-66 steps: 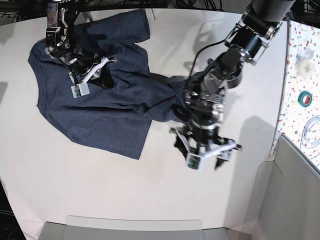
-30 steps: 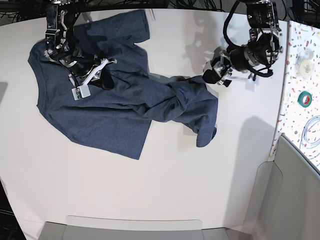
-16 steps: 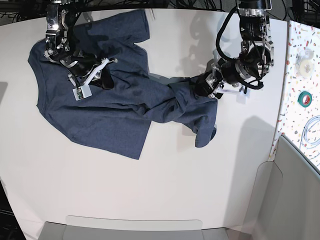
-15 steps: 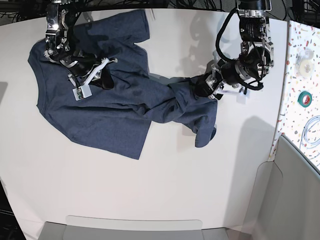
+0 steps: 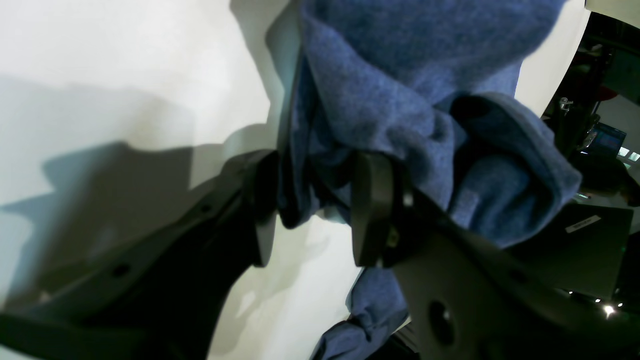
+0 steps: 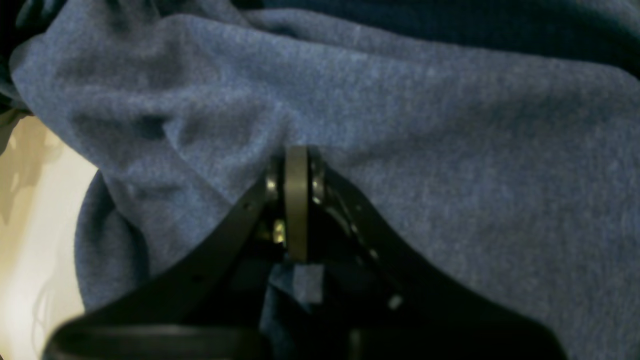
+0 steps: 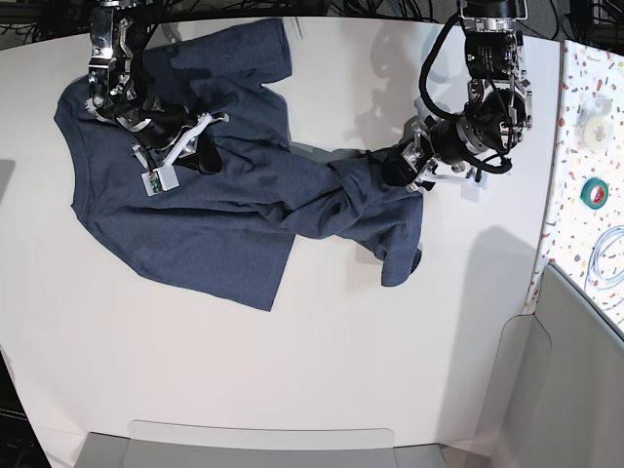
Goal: Layout the t-shirt on the table in an organized manner, then fold the t-shirt properly
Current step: 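Grasp the folded-over shirt edge with the left gripper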
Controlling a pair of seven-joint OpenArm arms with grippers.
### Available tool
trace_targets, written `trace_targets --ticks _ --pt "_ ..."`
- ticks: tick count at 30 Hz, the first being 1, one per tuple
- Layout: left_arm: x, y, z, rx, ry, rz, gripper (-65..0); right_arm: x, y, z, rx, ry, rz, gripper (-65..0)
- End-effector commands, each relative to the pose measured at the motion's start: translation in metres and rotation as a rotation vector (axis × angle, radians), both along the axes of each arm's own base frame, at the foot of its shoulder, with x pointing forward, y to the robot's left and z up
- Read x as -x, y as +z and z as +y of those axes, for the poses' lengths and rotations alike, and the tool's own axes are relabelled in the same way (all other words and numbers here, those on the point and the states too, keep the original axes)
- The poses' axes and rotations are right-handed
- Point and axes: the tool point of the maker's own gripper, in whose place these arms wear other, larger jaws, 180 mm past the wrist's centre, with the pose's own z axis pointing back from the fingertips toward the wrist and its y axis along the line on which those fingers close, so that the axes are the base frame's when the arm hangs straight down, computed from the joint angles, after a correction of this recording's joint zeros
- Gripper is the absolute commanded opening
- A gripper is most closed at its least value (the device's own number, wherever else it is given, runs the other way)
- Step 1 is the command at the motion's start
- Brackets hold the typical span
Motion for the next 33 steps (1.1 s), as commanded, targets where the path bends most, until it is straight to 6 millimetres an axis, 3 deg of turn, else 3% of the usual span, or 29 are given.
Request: trace_targets --ticks 1,9,21,24,33 --pt "0.02 -0.015 0.013 -0.069 0.004 0.077 -41.2 0.044 -0.043 -0.038 0.219 -0.005 0.249 -65.0" --pt "0.025 0.0 0.009 -0.079 -0.014 0.032 -41.2 0.044 -0.044 -0.039 0.22 -0.005 0.25 -65.0" --pt "0.025 -0.002 0.004 -0.069 -0.02 0.036 -44.6 0.044 -0.044 -0.039 0.22 -0.005 0.25 -65.0" --pt "0.016 0.002 0.004 -0.069 -0.018 0.017 -44.6 0.044 -0.044 -0.039 0.22 -0.005 0.25 -65.0" --pt "0.016 -0.008 0.006 -0.064 -0.009 0.05 -46.5 0.044 -0.044 -0.039 0.22 -0.005 0.25 -65.0"
